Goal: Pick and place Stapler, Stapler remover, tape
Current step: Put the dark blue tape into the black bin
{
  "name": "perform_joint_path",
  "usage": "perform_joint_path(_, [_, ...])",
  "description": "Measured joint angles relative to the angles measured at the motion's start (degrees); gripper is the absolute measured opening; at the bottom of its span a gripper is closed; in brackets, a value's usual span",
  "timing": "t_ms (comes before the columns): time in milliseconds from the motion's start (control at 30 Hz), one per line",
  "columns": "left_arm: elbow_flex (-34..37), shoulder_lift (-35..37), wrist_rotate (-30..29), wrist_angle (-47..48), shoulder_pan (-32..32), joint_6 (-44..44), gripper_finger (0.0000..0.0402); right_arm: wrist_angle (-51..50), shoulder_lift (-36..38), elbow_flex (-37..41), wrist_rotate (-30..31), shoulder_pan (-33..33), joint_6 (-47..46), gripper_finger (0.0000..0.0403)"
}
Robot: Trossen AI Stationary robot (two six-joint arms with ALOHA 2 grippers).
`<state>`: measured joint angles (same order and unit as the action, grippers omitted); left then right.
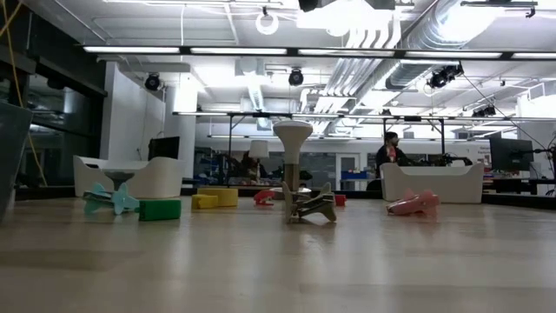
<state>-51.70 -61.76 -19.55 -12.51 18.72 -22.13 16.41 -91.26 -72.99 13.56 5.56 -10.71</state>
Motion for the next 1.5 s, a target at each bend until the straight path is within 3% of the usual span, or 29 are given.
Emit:
perform_joint_path(400, [0.0, 0.0, 0.1, 0.9, 0.0, 0.0, 0.0036, -0.9, 0.0, 0.0, -0.5, 0.0, 0.1, 0.0030])
perform_joint_path(533, [0.0, 0.0, -0.1, 1.6, 0.0, -0.2, 0.0035, -1.1, 0.0, 0.0, -0.7, 0.0, 1.2, 0.0039])
perform_joint_path(833, [0.0, 0.0, -0.9, 2.8, 0.0, -0.4, 0.0035, -3.4, 1.4, 0.0, 0.0, -0.1, 1.8, 0.0175])
perform_joint_path(1067, [0.0, 1.0, 0.3, 10.9, 0.1, -5.7, 0.0036, -11.9, 5.5, 0.0, 2.8, -0.1, 2.6, 0.0202])
perform_joint_path(1167, [0.0, 2.2, 4.4, 18.0, 0.1, -11.7, 0.0036, -16.6, 7.0, 0.0, 4.4, -0.1, 3.2, 0.0203])
perform_joint_path(1400, [0.0, 2.4, 20.8, 34.1, 0.1, -24.5, 0.0037, -21.5, 8.6, -0.1, 8.0, -0.1, 2.9, 0.0204])
perform_joint_path(1500, [0.0, 1.8, 23.9, 38.9, 1.4, -28.3, 0.0037, -22.0, 8.5, 0.0, 7.7, -0.1, 2.3, 0.0204])
